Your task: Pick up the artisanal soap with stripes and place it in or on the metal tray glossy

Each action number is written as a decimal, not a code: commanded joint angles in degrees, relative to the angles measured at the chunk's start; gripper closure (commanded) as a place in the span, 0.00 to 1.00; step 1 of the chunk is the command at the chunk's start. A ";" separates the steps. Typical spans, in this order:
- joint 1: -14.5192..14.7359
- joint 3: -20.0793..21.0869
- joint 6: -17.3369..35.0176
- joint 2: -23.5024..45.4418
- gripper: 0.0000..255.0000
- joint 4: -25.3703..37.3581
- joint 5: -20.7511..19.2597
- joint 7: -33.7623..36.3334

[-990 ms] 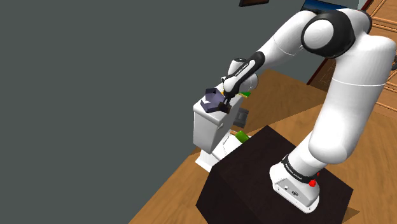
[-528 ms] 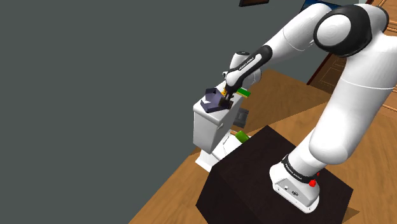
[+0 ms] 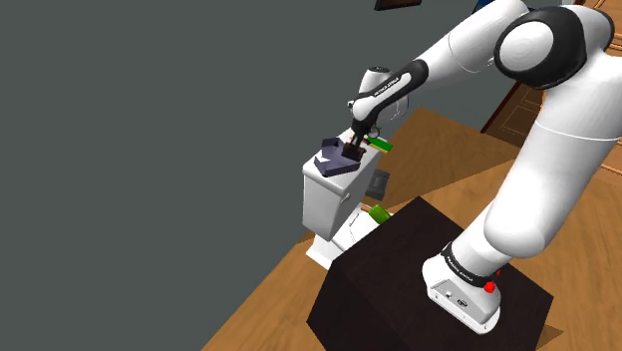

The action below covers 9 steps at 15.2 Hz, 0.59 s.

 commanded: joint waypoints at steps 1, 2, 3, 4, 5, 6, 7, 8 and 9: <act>-0.58 0.35 -2.08 3.51 1.00 5.53 1.04 -0.84; -0.95 0.52 -3.16 5.30 1.00 8.36 1.49 -1.26; -1.32 0.68 -4.28 7.10 1.00 11.26 1.91 -1.64; -1.71 0.85 -5.45 8.92 1.00 14.23 2.28 -1.98; -2.11 1.01 -6.67 10.77 1.00 17.28 2.62 -2.28; -2.51 1.18 -7.94 12.65 1.00 20.41 2.94 -2.54; -2.92 1.33 -9.26 14.57 1.00 23.64 3.23 -2.78; -3.35 1.49 -10.65 16.54 1.00 26.99 3.48 -2.98; -3.54 1.57 -11.28 17.43 1.00 28.50 3.59 -3.06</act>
